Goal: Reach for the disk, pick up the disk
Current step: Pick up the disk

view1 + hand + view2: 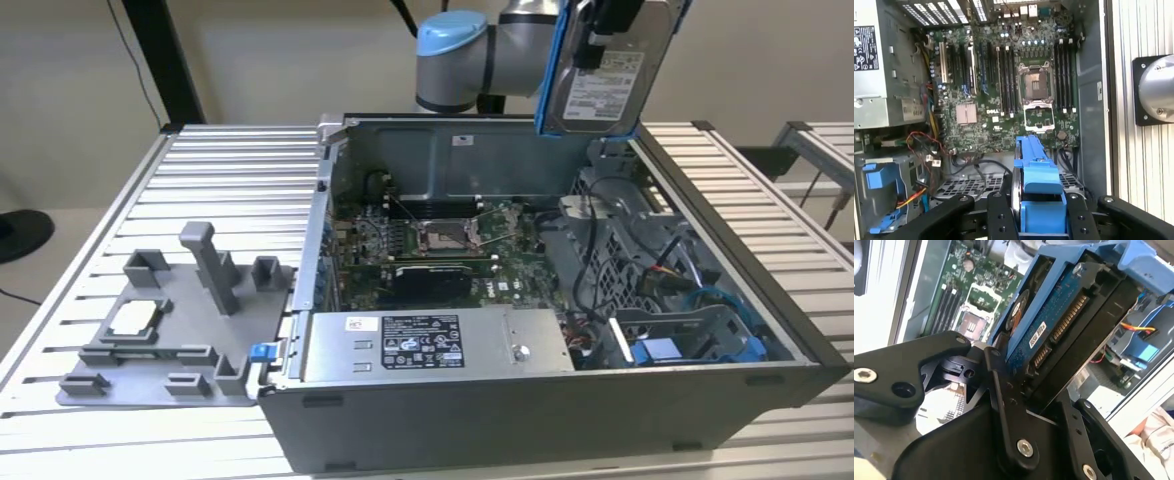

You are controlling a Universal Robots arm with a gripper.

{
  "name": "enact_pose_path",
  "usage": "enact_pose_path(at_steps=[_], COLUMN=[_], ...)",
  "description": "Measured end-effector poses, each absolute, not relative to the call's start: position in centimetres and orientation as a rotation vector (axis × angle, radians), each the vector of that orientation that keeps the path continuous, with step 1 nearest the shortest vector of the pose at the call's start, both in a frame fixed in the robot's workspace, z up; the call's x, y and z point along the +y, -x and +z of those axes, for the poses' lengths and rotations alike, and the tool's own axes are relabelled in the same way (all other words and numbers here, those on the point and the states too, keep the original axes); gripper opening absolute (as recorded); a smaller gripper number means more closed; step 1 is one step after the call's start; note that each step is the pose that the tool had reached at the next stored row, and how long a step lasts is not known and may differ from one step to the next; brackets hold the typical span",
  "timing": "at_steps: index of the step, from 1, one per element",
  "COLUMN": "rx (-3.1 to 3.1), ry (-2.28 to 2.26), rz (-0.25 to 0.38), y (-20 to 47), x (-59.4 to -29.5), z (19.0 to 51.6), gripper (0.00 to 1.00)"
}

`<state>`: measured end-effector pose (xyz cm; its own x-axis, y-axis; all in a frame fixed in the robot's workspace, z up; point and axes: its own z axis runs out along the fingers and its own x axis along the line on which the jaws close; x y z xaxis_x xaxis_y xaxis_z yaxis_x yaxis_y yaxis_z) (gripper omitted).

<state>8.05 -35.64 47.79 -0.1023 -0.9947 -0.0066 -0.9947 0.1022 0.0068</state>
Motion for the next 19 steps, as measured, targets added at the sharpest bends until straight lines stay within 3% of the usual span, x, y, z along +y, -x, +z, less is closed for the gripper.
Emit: enact_pose_path(at_steps=[19], rx=[2.33], ry=[2.106], rz=[0.015], y=[-9.9], x=[-36.3], z=[47.7], gripper=[0.0])
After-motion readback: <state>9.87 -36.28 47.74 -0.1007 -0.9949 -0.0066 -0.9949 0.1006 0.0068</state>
